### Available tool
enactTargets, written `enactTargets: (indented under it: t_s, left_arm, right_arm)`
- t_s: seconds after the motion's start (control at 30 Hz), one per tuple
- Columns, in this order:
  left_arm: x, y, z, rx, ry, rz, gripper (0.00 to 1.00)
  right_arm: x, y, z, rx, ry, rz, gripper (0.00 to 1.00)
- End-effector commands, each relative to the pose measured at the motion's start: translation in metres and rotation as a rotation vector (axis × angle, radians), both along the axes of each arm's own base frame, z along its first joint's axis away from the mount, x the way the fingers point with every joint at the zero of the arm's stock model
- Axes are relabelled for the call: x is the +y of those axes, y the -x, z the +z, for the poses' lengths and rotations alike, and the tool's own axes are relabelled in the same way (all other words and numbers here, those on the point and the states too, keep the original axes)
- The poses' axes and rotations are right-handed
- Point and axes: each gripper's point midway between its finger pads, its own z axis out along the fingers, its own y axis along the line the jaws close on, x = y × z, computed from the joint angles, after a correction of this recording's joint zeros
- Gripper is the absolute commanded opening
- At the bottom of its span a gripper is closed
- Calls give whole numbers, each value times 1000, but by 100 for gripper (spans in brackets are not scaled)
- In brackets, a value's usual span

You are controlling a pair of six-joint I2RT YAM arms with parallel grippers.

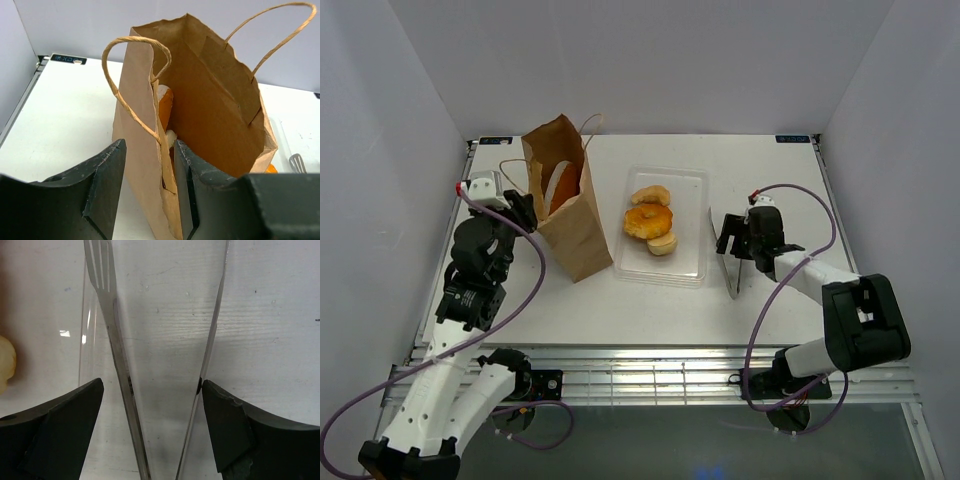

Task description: Place the fake bread into the paper bag

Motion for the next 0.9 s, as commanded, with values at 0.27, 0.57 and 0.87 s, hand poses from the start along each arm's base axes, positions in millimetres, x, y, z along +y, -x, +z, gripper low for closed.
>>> enactTargets:
  t_s: [0.27, 0.57, 0.87]
  left_arm:
    - [18, 39, 49, -187, 70, 47, 55]
    - [59, 71, 17, -82, 111, 252, 56]
    - [63, 74, -59, 98, 120, 308, 56]
  right_arm:
    - [7, -10, 133, -242, -42, 59, 90]
    - [-2, 6, 185, -301, -72, 1, 90]
    - [-18, 30, 208, -366, -36, -31, 90]
